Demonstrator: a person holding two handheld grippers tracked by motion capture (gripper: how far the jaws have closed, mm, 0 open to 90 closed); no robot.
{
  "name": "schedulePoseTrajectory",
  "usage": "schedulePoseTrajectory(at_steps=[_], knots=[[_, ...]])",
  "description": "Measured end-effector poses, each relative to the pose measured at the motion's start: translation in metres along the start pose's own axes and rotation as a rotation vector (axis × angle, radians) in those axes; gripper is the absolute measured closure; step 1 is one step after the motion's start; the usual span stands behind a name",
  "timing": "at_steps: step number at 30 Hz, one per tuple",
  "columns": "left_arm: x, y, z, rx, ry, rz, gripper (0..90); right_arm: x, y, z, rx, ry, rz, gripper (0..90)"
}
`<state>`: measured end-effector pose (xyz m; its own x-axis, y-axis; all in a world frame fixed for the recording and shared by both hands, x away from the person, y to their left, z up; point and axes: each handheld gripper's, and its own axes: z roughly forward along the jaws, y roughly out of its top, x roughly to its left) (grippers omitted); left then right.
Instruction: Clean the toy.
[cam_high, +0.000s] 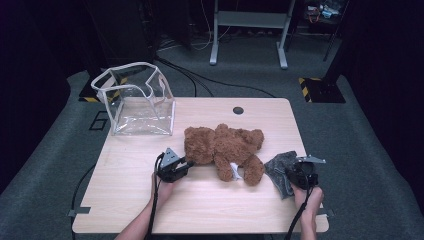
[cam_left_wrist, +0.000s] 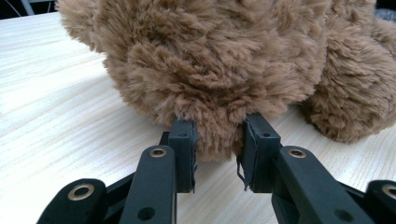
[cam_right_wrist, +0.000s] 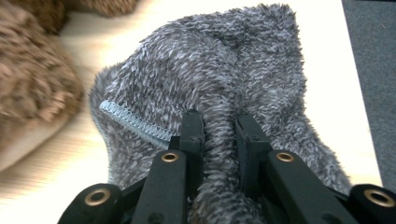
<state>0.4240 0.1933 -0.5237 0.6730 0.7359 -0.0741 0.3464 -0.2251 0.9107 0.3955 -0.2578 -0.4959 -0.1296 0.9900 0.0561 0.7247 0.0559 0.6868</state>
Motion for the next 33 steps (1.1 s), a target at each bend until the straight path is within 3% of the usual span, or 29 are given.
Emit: schedulePoseTrajectory(at_steps=[7, 11, 21, 33], knots=[[0.0, 0.0, 0.0, 0.003, -0.003, 0.006, 69.1, 0.002, 0.009, -0.011, -0.04, 0.011, -0.004, 75.9], [0.0, 0.0, 0.0, -0.002, -0.004, 0.002, 68.8, 0.007, 0.016, -0.022, -0.081, 0.046, -0.016, 75.9], [-0.001, 0.0, -0.001, -0.008, -0.001, 0.017, 68.8, 0.019, 0.033, -0.038, -0.144, 0.084, -0.045, 75.8], [0.0, 0.0, -0.001, -0.009, -0.005, 0.018, 68.8, 0.05, 0.059, -0.054, -0.207, 0.179, -0.091, 75.8]])
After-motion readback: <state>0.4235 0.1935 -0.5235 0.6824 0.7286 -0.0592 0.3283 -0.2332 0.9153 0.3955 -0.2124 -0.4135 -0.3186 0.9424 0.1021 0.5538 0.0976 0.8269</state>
